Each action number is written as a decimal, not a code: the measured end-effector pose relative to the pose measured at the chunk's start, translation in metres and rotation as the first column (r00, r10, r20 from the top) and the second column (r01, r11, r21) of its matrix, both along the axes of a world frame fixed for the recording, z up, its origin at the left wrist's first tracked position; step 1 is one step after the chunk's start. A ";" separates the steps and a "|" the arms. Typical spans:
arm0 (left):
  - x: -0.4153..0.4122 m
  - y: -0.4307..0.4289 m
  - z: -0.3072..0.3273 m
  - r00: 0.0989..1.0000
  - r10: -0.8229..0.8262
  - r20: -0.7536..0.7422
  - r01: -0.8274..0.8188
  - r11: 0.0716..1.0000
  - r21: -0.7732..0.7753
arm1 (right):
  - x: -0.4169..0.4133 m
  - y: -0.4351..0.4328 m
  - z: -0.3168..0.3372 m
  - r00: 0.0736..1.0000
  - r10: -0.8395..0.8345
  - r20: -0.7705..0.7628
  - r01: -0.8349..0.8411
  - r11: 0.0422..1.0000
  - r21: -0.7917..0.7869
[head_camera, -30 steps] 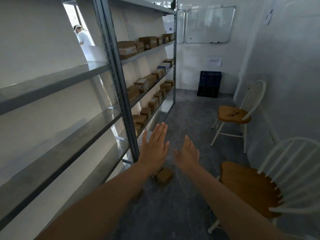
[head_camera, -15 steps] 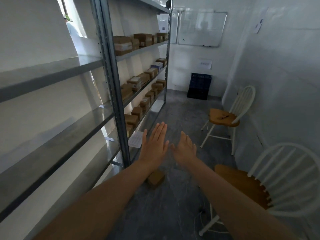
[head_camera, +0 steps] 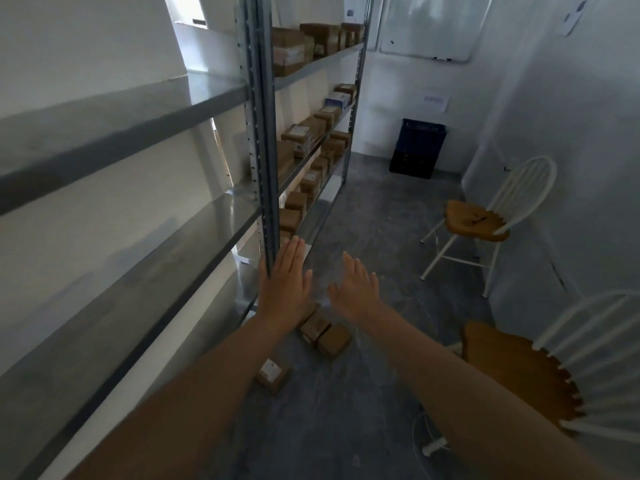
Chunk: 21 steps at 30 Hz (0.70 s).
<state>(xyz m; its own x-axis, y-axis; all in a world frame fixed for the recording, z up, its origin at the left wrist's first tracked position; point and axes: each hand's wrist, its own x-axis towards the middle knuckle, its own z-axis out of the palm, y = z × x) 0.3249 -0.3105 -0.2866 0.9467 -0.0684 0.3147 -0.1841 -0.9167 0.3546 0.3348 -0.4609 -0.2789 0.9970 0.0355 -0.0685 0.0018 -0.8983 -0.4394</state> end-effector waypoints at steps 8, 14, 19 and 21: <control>0.023 0.057 -0.044 0.999 -0.021 -0.037 0.022 1.000 0.005 | 0.028 0.057 -0.028 0.998 -0.024 -0.052 0.026 0.999 0.040; 0.037 0.079 -0.066 0.995 -0.011 -0.104 0.015 0.999 0.038 | 0.049 0.076 -0.053 0.995 0.011 -0.095 -0.007 0.999 0.044; 0.065 0.079 -0.066 0.985 0.037 -0.170 -0.035 0.999 0.012 | 0.083 0.079 -0.061 0.997 0.025 -0.067 -0.018 0.995 0.103; 0.077 0.077 -0.064 0.982 0.045 -0.182 -0.040 0.999 0.031 | 0.102 0.076 -0.064 0.997 0.045 -0.066 -0.039 0.995 0.096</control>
<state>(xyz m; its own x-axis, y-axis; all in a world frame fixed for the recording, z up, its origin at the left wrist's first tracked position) 0.4022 -0.2340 -0.3506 0.9903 -0.0330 0.1353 -0.0793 -0.9322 0.3531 0.4363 -0.3850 -0.3425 0.9877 0.0869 -0.1303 0.0061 -0.8526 -0.5225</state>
